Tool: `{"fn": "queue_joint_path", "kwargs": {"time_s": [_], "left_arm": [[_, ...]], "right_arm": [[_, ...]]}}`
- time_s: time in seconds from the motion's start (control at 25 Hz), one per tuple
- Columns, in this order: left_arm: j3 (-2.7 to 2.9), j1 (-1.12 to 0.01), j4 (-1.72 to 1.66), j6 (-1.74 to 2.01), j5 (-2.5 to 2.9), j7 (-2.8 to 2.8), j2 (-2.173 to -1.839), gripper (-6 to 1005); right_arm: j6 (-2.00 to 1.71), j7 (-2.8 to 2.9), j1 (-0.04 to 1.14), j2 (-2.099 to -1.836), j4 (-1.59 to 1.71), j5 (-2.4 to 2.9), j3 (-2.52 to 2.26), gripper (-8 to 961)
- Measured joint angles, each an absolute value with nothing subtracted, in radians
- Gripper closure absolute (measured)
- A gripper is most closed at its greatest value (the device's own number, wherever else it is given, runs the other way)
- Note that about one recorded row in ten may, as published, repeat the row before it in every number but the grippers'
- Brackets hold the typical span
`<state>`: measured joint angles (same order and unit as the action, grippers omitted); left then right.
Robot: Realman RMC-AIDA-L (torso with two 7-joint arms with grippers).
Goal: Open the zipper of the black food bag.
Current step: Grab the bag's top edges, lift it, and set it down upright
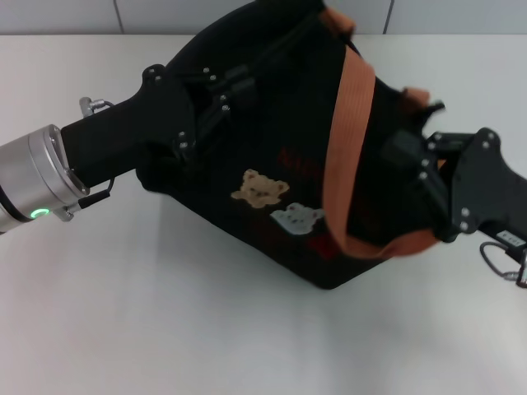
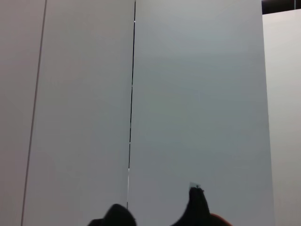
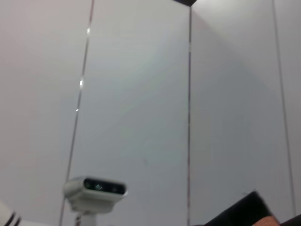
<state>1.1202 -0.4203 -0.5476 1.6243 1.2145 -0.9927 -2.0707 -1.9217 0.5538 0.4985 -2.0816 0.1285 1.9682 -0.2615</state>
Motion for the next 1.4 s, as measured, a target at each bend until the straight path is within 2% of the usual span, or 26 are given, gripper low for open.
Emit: {"fn": "queue_joint_path", "kwargs": {"time_s": [0.44,0.72,0.88,1.04,1.12,1.2,1.4], "left_arm": [[1.117,-0.417,-0.548,1.621,1.216,-0.985,-2.071,913],[1.077,-0.410,-0.555,1.621,1.226,-0.947,-2.063,914],[1.025,-0.409,-0.556,1.629,1.239,-0.947,-2.041,914],[0.975,-0.407,-0.558,1.632,1.242,-0.956,-2.003,913],[0.966,-0.406,-0.559,1.632,1.241,-0.957,-1.996,913],[0.948,-0.398,-0.589,1.632,1.242,-0.965,-1.967,913],[0.922,-0.392,-0.675,1.638,1.310,-1.001,-1.958,913]], "right_arm": [[-1.817,0.717,0.466,-2.082,0.131,1.828,-0.238,942],[-1.725,0.767,0.463,-2.082,0.127,1.818,-0.181,821],[-1.705,0.789,0.460,-2.082,0.126,1.818,-0.157,752],[-1.697,0.802,0.460,-2.082,0.125,1.818,-0.144,729],[-1.688,0.805,0.460,-2.082,0.125,1.818,-0.142,724],[-1.671,0.806,0.461,-2.082,0.122,1.818,-0.141,718],[-1.653,0.806,0.468,-2.082,0.110,1.818,-0.141,704]]}}
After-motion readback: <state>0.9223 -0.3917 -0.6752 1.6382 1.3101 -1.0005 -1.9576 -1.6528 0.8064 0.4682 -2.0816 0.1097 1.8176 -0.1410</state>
